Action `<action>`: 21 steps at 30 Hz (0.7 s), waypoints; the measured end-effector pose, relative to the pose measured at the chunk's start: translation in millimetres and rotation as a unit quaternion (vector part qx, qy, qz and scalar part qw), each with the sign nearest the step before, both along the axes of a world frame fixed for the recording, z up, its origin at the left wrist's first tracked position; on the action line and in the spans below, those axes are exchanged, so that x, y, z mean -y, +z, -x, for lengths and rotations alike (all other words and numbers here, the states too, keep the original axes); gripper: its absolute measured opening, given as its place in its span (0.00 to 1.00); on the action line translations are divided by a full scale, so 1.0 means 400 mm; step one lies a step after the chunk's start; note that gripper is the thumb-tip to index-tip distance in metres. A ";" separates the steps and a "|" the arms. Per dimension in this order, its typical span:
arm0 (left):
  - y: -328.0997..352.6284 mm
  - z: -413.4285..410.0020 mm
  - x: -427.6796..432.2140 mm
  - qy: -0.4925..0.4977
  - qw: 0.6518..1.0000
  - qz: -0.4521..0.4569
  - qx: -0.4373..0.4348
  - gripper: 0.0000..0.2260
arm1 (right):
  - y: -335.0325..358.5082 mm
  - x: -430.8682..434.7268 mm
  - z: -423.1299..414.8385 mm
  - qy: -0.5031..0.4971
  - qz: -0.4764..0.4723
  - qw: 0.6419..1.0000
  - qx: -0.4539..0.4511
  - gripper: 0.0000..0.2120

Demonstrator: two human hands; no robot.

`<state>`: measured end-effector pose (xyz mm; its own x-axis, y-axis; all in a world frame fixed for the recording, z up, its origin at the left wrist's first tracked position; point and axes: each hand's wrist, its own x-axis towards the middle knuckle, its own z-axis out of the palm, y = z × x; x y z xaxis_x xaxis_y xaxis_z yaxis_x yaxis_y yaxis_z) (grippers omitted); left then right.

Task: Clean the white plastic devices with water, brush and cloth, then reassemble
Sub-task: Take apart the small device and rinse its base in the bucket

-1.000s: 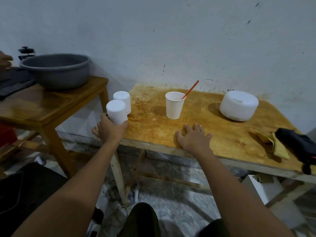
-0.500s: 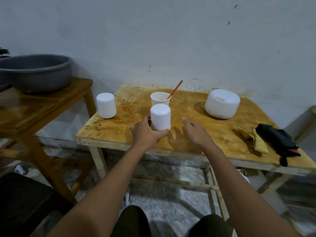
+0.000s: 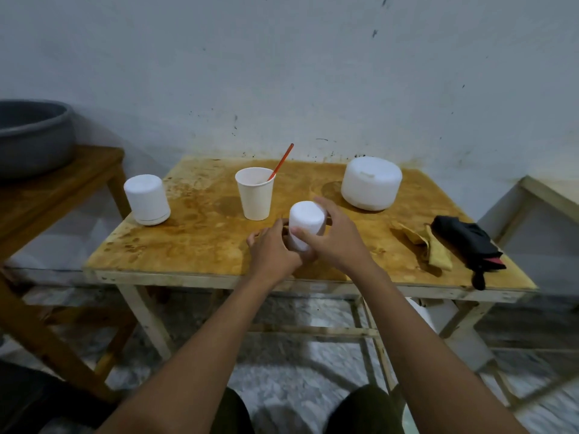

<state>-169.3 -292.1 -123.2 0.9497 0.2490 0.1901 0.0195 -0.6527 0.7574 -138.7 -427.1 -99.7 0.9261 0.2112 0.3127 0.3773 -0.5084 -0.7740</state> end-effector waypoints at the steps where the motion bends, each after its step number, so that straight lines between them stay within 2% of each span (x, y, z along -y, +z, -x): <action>1: 0.000 0.002 -0.001 -0.002 1.000 0.005 -0.004 0.29 | -0.005 0.002 -0.002 0.008 0.013 1.000 0.007 0.41; 4: 0.006 0.009 -0.003 -0.010 1.000 0.017 -0.009 0.28 | -0.020 0.003 -0.003 0.029 0.039 0.998 0.026 0.44; 12: 0.006 0.005 -0.006 -0.018 1.000 0.007 -0.007 0.27 | -0.029 0.011 -0.013 0.021 0.041 0.998 0.042 0.44; 21: -0.023 -0.010 -0.014 -0.015 1.000 -0.006 0.025 0.29 | 0.086 0.080 -0.042 -0.116 -0.141 0.981 0.061 0.35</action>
